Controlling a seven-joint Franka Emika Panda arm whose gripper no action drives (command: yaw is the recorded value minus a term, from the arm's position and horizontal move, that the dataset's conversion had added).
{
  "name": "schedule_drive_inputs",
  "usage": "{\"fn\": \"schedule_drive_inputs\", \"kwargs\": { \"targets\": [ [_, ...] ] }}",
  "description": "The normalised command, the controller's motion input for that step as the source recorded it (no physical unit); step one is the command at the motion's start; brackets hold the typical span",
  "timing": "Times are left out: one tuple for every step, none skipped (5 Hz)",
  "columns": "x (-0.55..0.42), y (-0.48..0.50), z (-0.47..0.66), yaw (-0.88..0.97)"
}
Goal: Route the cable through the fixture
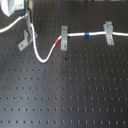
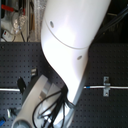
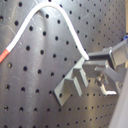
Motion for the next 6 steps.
{"fn": "schedule_drive_inputs", "kwargs": {
  "targets": [
    [-0.345, 0.125, 0.28, 0.2],
    [-0.176, 0.022, 0.15, 0.0],
    [-0.203, -0.233, 0.11, -0.07],
    [-0.264, -0.246, 0.11, 0.0],
    [-0.118, -0.121, 0.03, 0.0],
    [-0.212, -0.222, 0.1, -0.05]
  ]
}}
